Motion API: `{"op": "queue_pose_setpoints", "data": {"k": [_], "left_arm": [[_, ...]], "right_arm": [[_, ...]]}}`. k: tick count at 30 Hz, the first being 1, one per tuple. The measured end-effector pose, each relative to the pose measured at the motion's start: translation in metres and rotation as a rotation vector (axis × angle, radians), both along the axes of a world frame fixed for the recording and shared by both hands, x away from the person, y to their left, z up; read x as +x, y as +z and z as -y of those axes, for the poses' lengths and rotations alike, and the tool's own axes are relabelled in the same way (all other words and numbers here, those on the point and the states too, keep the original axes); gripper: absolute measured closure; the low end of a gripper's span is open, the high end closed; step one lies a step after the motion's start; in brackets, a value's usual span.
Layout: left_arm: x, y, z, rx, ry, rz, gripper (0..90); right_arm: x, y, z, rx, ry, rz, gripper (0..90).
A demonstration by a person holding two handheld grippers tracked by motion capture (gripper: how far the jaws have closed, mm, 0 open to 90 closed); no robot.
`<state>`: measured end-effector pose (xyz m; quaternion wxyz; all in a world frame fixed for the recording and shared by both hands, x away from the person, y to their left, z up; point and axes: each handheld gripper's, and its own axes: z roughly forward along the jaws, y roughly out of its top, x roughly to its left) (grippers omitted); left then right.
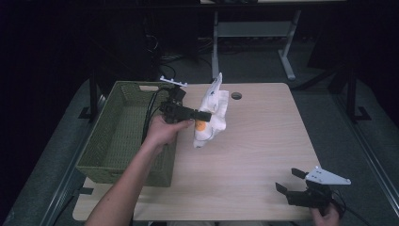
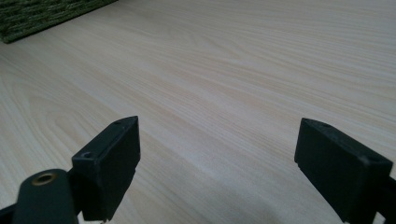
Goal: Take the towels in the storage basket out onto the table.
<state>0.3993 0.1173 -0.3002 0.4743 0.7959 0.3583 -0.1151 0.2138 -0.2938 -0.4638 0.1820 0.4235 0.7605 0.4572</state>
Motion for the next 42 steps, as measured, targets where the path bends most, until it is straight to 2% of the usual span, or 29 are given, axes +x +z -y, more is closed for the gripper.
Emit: {"op": "queue_pose_setpoints", "data": {"k": [12, 22, 32, 42], "left_arm": [[0.003, -0.005, 0.018, 0.009, -0.018, -0.008, 68.5], [0.006, -0.015, 0.036, 0.017, -0.034, -0.021, 68.4], [0.009, -0.025, 0.049, 0.059, -0.039, -0.019, 68.4], [0.013, -0.043, 0.061, 0.098, -0.013, -0.055, 68.2]], "right_arm": [[0.0, 0.001, 0.0, 0.0, 0.004, 0.002, 13.9], [0.0, 0.001, 0.0, -0.005, 0.008, 0.009, 13.9], [0.0, 0.002, -0.001, -0.001, 0.01, 0.008, 13.9], [-0.001, 0.003, 0.0, 0.009, 0.011, 0.012, 13.9]]}}
